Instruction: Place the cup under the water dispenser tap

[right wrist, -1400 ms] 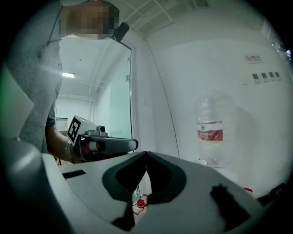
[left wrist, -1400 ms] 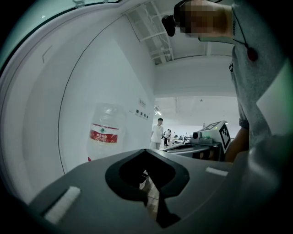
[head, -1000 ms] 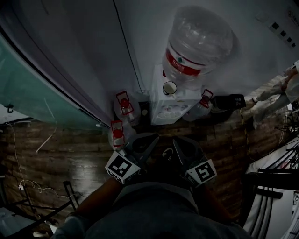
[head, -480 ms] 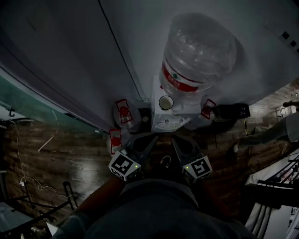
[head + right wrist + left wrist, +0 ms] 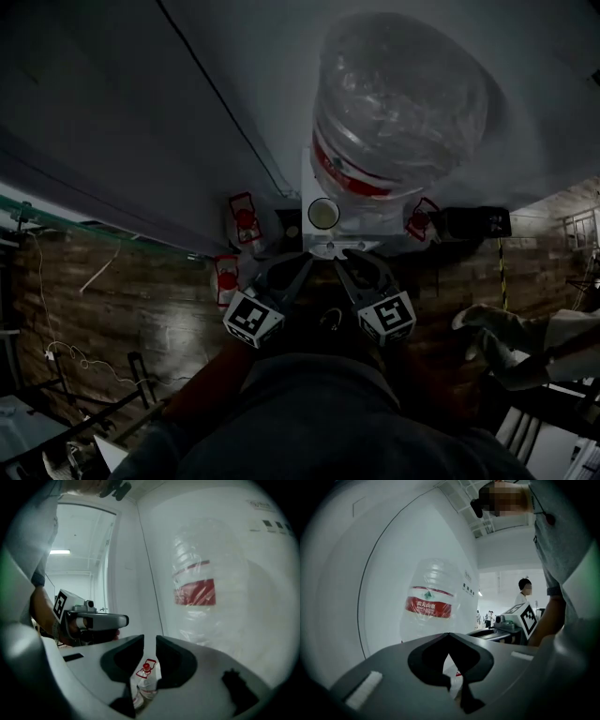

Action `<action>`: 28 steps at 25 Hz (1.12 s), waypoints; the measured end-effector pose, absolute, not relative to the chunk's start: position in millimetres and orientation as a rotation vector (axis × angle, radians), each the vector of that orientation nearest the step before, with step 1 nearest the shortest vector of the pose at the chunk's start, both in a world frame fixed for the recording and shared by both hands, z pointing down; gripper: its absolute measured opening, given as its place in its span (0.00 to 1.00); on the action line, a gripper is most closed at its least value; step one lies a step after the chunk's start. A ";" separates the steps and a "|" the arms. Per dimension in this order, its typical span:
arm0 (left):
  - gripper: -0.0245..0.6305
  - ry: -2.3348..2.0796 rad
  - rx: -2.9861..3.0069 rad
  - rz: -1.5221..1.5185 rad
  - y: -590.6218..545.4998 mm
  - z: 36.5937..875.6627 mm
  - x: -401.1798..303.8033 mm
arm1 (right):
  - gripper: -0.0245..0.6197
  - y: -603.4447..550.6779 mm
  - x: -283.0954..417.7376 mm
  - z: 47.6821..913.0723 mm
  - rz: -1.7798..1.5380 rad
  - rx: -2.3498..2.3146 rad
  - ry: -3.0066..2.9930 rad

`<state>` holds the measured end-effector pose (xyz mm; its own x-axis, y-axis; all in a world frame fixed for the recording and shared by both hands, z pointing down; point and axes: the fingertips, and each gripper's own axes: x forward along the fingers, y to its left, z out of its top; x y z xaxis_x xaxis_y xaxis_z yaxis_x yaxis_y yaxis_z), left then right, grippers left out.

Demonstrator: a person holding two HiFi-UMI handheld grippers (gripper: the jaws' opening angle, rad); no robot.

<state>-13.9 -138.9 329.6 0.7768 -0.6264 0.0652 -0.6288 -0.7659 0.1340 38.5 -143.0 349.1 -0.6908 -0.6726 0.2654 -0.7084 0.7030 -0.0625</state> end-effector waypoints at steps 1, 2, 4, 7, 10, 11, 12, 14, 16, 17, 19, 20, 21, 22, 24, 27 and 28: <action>0.05 -0.991 2.823 0.033 -142.0 333.4 -11.5 | 0.17 -147.3 38.9 354.1 0.249 1.111 -2.674; 0.05 -0.977 2.829 0.042 -145.0 336.8 -9.6 | 0.18 -151.3 38.9 358.3 0.256 1.118 -2.661; 0.05 -0.946 2.844 0.068 -151.3 343.9 -7.5 | 0.19 -158.6 37.5 367.5 0.257 1.125 -2.635; 0.05 -0.913 2.863 0.126 -158.4 357.9 -8.7 | 0.21 -167.5 34.9 381.0 0.247 1.144 -2.599; 0.05 -0.877 2.855 0.158 -164.0 371.1 -11.5 | 0.23 -176.0 36.3 397.2 0.266 1.180 -2.559; 0.05 -0.865 2.852 0.165 -165.6 374.8 -12.2 | 0.24 -178.8 36.6 403.1 0.272 1.187 -2.545; 0.05 -0.854 2.849 0.171 -166.9 377.9 -12.7 | 0.25 -181.3 37.0 409.3 0.277 1.192 -2.529; 0.05 -0.839 2.847 0.177 -169.2 383.0 -14.0 | 0.26 -185.1 37.7 421.8 0.285 1.206 -2.498; 0.05 -0.827 2.841 0.182 -172.1 388.3 -15.2 | 0.27 -189.4 37.8 431.9 0.296 1.224 -2.472; 0.05 -0.823 2.838 0.185 -173.6 391.1 -15.2 | 0.27 -191.7 38.1 436.2 0.301 1.233 -2.461; 0.05 -0.815 2.833 0.185 -175.8 396.2 -14.2 | 0.28 -196.0 39.6 444.3 0.308 1.252 -2.442; 0.05 -0.812 2.834 0.182 -177.0 398.9 -13.5 | 0.28 -198.2 40.5 447.6 0.310 1.260 -2.434; 0.05 -0.810 2.837 0.179 -178.5 401.7 -12.6 | 0.28 -200.7 41.0 450.5 0.311 1.264 -2.428; 0.05 -0.809 2.837 0.179 -180.0 404.1 -11.7 | 0.28 -203.2 41.0 453.0 0.312 1.265 -2.424; 0.05 -0.803 2.826 0.186 -181.4 407.6 -9.8 | 0.28 -207.0 40.0 457.8 0.311 1.260 -2.420; 0.05 -0.796 2.821 0.191 -180.5 408.6 -7.8 | 0.28 -210.3 39.2 464.7 0.307 1.254 -2.409; 0.05 -0.798 2.823 0.188 -180.2 409.4 -8.1 | 0.28 -211.4 39.1 467.0 0.310 1.256 -2.406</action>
<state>-8.1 -180.2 409.4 0.8460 -0.5031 0.1764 -0.5289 -0.8337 0.1585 39.1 -211.4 467.0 -0.5122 -0.7311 0.4507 -0.8214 0.5703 -0.0083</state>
